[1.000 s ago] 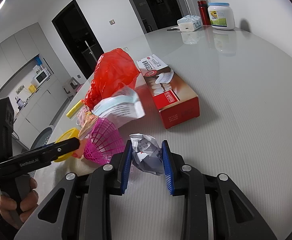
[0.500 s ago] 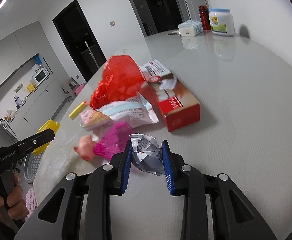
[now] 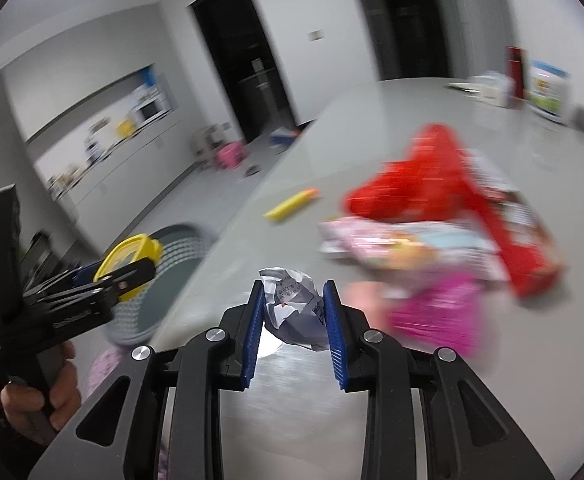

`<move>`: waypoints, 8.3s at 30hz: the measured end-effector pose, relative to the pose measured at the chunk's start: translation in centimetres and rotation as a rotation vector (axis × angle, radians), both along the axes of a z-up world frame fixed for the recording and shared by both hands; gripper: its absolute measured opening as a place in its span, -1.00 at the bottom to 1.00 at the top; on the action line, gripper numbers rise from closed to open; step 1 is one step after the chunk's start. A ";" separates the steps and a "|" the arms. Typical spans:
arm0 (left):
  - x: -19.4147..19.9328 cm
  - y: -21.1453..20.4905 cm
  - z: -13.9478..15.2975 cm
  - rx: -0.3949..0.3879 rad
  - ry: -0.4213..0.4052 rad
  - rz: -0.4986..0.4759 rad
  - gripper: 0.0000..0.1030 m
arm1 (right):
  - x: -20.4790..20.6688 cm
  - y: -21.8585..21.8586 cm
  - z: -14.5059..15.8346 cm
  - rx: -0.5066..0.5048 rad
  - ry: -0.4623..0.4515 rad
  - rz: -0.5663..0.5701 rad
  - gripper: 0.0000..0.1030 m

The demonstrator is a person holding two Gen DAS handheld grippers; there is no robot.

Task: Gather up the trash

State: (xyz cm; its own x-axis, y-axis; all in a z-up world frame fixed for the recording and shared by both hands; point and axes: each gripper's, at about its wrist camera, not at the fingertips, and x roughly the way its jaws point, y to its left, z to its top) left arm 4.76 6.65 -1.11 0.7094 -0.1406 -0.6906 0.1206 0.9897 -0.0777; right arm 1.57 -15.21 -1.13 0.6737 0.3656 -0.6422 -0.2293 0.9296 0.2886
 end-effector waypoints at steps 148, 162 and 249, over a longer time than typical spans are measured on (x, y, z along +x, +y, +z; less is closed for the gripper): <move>0.5 -10.6 -2.1 0.084 0.075 -0.066 0.87 | 0.9 -8.8 -4.4 -0.057 0.101 -0.137 -0.92; 0.1 -13.8 -1.7 0.068 0.061 -0.151 0.87 | -2.8 -12.0 -2.9 -0.042 0.025 -0.233 -0.93; -0.6 -7.9 -3.0 0.007 0.051 -0.106 -0.53 | -3.6 -7.8 -1.9 -0.043 -0.011 -0.222 -0.93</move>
